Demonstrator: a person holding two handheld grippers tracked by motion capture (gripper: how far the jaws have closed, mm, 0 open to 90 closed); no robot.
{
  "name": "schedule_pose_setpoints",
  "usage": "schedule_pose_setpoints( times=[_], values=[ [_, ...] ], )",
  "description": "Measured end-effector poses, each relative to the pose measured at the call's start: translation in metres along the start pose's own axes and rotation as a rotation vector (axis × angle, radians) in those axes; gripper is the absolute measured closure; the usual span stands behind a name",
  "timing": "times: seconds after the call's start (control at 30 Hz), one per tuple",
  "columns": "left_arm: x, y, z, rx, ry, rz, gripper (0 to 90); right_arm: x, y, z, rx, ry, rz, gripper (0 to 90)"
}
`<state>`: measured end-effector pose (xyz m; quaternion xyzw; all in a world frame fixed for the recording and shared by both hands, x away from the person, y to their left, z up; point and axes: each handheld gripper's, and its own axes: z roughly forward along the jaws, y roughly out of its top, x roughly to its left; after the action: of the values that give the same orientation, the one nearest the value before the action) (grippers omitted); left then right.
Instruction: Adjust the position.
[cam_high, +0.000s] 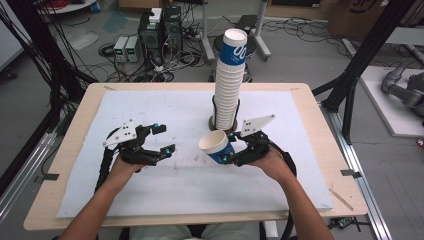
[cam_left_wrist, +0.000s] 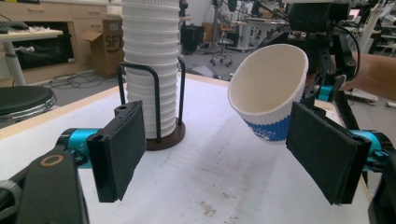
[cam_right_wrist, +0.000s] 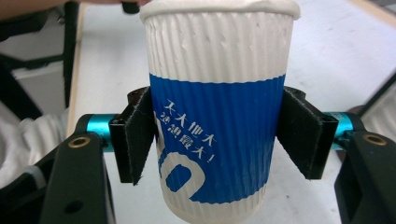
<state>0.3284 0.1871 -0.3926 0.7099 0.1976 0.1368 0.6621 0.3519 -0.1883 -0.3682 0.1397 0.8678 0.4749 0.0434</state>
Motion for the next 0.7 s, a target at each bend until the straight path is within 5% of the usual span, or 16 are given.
schedule_pose_setpoints(
  times=[0.33,0.7],
  values=[
    [0.001,-0.01,-0.007,-0.019,0.082,0.033,20.4,0.003,-0.027,-0.022,-0.154,-0.129,0.049,32.0],
    [0.008,-0.013,-0.017,-0.057,0.169,-0.021,18.3,0.001,-0.052,-0.05,-0.278,-0.309,0.093,32.2]
  ],
)
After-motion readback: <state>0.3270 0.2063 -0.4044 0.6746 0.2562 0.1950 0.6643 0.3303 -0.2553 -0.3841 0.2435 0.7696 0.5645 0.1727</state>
